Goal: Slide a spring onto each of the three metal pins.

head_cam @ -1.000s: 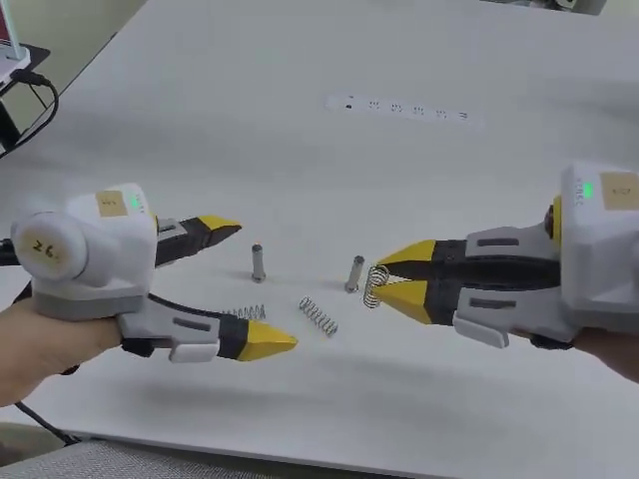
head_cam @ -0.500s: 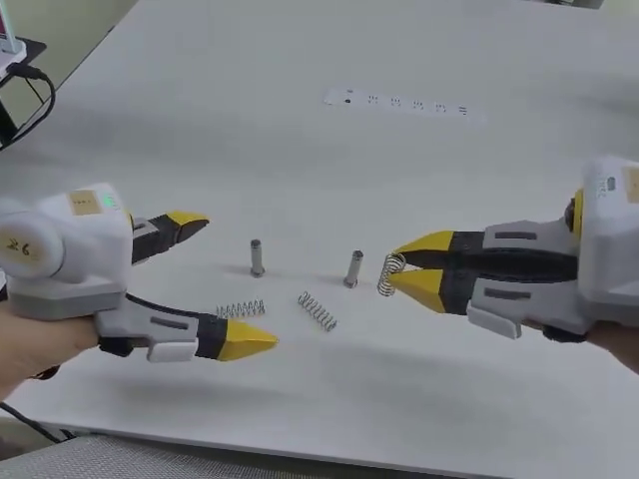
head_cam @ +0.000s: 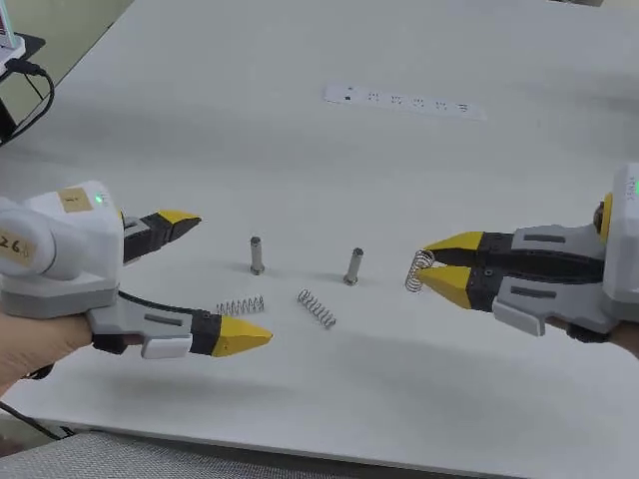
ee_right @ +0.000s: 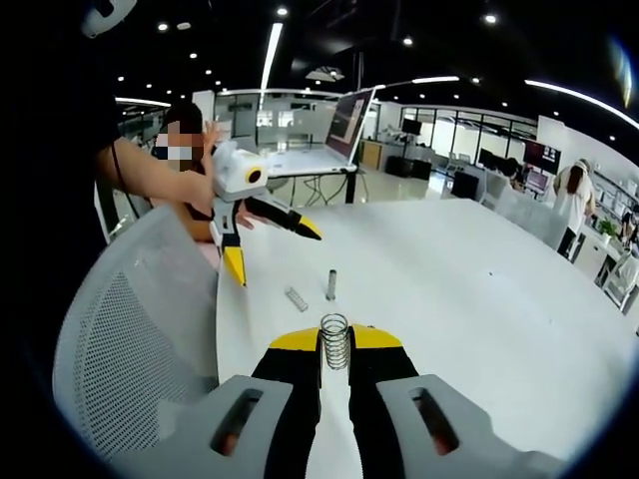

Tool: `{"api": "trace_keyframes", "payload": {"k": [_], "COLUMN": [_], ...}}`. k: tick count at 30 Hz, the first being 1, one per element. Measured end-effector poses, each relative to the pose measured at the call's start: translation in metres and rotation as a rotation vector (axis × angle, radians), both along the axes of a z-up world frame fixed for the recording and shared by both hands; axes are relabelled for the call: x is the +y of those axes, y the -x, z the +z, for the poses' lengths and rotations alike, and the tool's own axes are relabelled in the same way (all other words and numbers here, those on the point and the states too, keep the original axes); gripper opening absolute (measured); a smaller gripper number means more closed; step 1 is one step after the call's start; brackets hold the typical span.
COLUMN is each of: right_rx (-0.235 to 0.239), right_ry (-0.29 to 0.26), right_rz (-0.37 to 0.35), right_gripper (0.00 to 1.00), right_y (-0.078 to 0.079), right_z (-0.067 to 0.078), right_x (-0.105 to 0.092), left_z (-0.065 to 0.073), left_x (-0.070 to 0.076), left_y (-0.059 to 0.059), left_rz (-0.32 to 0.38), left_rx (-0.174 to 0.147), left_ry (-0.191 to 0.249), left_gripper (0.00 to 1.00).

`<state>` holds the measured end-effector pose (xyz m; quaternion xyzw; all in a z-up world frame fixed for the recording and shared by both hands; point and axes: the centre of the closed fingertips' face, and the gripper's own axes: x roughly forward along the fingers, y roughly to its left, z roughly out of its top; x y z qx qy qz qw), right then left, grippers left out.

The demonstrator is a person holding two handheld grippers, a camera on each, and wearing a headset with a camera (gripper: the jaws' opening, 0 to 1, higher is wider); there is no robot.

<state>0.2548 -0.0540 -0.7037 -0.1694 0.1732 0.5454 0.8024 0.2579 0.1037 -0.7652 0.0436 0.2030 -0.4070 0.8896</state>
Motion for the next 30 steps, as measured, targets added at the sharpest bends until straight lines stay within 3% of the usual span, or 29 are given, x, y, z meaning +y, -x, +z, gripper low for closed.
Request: {"api": "trace_keyframes", "payload": {"k": [7,14,24,30], "right_rx": [-0.025,0.003,0.059,0.064], "right_ry": [0.020,-0.013,-0.051,-0.033], "right_rz": [-0.156,-0.297,-0.372,-0.375], "right_gripper": [0.06,0.06,0.06,0.06], "right_y": [-0.029,-0.055,-0.070,-0.073], "right_z": [-0.006,-0.010,-0.021,-0.030], "right_x": [-0.037,-0.064,-0.074,-0.075], "left_z": [0.000,0.000,-0.002,-0.002], "left_x": [0.002,0.003,0.006,0.009], "left_y": [0.000,0.001,0.002,0.003], "left_rz": [0.014,0.016,0.026,0.033], "left_rx": [0.003,0.006,0.014,0.018], "left_ry": [0.005,0.003,0.005,0.006], "left_gripper": [0.98,0.98,0.98,0.98]}}
